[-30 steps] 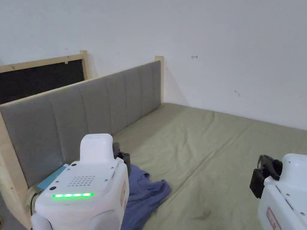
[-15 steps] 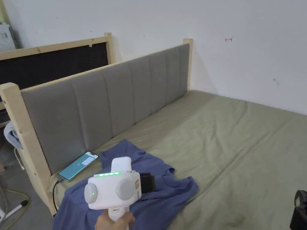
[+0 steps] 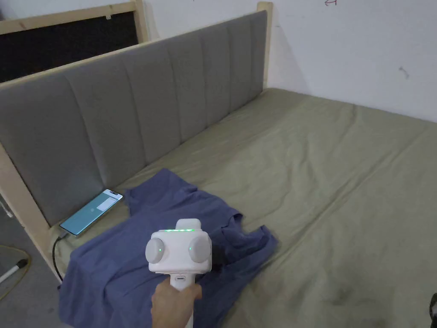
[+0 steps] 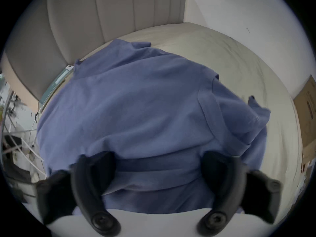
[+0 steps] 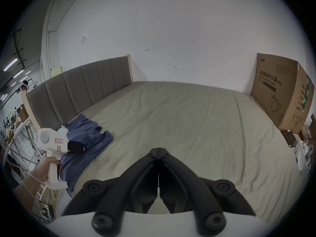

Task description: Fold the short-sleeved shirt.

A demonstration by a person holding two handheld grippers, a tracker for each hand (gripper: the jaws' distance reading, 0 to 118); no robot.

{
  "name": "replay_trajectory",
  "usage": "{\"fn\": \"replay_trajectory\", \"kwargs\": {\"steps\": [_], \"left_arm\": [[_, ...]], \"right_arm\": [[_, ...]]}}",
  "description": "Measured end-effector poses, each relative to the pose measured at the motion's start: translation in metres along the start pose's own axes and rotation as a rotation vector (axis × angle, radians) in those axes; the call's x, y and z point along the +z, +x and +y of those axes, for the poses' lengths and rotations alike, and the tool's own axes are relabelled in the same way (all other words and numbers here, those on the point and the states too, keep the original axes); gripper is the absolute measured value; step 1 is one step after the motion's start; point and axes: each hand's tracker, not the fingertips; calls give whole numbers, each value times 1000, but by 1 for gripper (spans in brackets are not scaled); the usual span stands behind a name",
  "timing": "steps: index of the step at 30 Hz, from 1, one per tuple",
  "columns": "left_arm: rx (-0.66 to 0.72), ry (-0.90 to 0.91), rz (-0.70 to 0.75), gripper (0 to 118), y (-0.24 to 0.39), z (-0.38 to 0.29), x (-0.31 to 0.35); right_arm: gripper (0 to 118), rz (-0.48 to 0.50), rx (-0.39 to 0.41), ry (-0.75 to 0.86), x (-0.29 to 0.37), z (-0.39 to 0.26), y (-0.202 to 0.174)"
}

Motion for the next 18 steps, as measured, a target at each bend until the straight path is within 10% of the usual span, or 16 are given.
{"fn": "replay_trajectory", "kwargs": {"steps": [2,18], "left_arm": [[9,43,44,10,-3,1,11],[-32,51,-145,9,-17,41,63]], "right_arm": [[1,-4,-13,-11,-2,-3,2],[0,-29,-180,-33,16,-10,43]]}}
